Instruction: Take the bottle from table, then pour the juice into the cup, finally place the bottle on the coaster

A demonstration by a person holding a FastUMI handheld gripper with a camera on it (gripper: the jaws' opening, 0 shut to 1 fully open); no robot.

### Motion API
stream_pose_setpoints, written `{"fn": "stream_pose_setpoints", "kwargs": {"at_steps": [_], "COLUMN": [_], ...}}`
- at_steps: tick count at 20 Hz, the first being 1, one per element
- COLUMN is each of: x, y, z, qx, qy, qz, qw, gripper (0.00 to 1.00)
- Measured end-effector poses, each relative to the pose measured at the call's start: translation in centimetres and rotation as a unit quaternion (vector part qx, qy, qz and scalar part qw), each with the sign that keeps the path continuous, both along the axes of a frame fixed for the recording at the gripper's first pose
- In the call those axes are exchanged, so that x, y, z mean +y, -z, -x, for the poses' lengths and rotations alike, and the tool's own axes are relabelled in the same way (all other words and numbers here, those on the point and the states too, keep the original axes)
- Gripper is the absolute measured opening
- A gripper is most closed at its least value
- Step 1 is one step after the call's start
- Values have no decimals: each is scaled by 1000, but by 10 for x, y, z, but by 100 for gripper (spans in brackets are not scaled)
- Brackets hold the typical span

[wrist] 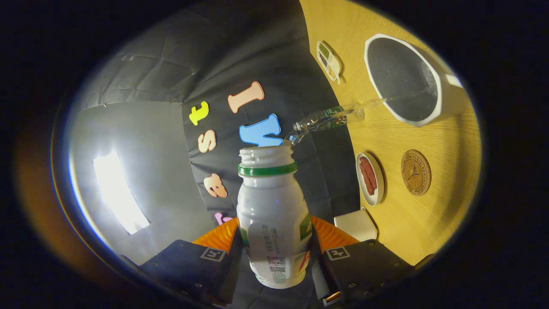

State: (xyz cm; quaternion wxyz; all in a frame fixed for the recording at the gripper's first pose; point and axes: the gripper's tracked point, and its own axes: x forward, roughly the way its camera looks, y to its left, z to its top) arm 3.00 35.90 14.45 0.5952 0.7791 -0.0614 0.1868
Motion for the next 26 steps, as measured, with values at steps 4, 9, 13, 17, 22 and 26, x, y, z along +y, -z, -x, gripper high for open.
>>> {"fn": "stream_pose_setpoints", "kwargs": {"at_steps": [4,9,13,17,22,26], "x": [1,0,1,0,0,-2], "y": [0,0,0,-1,-2,-1], "z": [-1,-2,-3,-2,0,-1], "qx": [1,2,4,4,4,7], "qy": [-1,-1,-1,-2,-2,0], "qz": [-4,-9,-15,-20,-27,-39], "qw": [1000,1000,1000,1000,1000,999], "gripper": [69,69,69,69,69,69]}}
